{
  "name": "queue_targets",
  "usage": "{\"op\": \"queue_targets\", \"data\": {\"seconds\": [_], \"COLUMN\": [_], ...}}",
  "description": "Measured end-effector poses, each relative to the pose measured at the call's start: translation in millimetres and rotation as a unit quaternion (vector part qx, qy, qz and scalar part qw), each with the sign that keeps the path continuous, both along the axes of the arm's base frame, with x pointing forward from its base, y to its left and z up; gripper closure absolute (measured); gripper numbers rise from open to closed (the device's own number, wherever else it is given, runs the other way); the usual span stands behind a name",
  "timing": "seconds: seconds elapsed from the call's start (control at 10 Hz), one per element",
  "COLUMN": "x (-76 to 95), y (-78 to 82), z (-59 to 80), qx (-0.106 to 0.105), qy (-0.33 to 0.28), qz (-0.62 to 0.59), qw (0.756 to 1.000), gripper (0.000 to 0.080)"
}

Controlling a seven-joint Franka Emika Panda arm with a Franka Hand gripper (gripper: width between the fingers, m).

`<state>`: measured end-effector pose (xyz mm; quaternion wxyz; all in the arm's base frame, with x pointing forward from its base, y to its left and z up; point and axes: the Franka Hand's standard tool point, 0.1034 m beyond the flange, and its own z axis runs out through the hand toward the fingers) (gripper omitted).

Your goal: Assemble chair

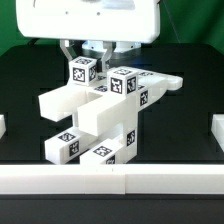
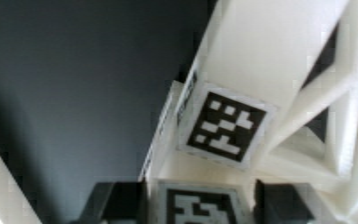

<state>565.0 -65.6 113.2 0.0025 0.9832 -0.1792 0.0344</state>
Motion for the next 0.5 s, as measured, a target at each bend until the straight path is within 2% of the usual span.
{"op": "queue_targets", "data": {"seconds": [0.1,0.5], "x": [0.0,3.0], "y": [0.3,1.9], "z": [0.0,-1.6], "qx": [0.001,0.035], "qy": [0.0,-0.014], "qz": [-0.018,-0.217], "qw": [1.0,0.975], "gripper": [0.0512,0.0512]}}
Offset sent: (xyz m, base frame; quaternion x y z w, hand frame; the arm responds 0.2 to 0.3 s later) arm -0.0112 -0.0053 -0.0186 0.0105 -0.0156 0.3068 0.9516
